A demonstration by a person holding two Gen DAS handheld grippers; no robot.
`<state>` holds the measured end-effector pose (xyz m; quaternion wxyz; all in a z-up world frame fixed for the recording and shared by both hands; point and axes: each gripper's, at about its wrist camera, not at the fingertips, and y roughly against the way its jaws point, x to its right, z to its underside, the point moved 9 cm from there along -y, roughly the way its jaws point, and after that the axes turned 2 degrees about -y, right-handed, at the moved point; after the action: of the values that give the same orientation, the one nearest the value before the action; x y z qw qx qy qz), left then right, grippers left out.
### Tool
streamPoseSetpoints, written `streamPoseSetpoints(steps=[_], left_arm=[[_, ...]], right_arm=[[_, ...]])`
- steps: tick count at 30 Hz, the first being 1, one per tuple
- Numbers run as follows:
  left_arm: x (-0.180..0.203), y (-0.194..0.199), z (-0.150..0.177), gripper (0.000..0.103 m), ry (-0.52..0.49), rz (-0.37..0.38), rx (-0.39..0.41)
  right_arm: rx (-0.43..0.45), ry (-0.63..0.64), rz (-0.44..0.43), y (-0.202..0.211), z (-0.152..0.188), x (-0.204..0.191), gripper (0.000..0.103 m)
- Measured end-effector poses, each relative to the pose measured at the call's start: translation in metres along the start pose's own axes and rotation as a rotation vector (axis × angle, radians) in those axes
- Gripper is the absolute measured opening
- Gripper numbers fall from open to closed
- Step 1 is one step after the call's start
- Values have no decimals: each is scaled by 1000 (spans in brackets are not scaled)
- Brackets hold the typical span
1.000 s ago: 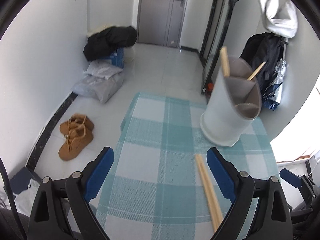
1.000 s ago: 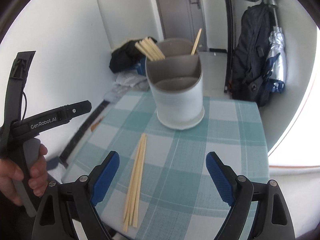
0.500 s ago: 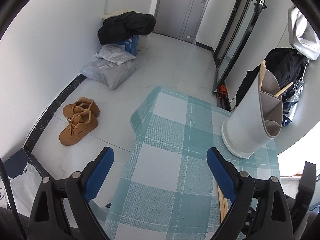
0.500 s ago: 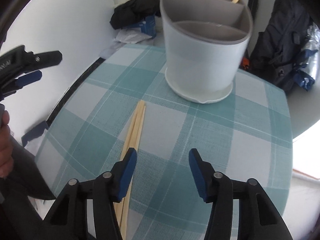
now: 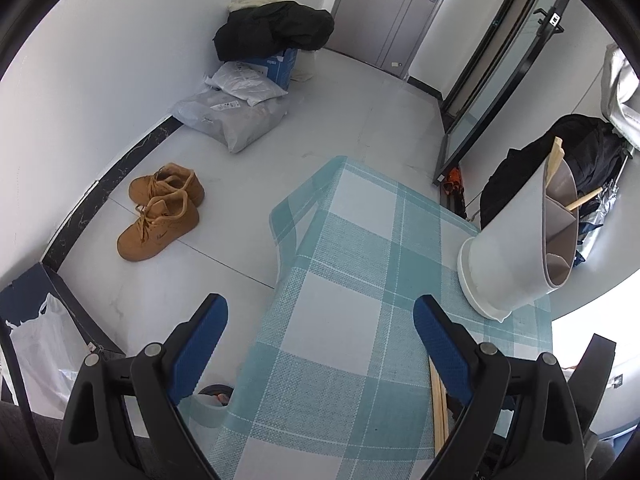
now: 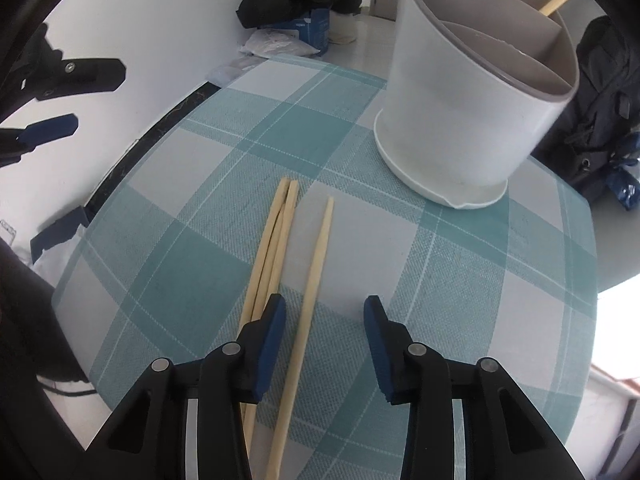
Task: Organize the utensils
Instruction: 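Close the right tool on one chopstick from the pile, then lift the chopstick with the right tool while the left tool grasps another chopstick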
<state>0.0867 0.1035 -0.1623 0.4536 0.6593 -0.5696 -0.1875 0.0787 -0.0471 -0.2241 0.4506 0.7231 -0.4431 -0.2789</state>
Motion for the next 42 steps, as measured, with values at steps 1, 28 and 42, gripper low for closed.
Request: streamPoseSetpoints(steps=[1,28,42], left_arm=[[-2,0,0,91,3,-4,-6],[40,-38,56,91,-192,-43,-200],[61,-56,75,91,-294,-115,-262]], right_arm=[[3,11,0,-1,-4,-2,35],[343,-390,-264,76,-28,74,5],[422,-502,-263,109,-13,122,5]])
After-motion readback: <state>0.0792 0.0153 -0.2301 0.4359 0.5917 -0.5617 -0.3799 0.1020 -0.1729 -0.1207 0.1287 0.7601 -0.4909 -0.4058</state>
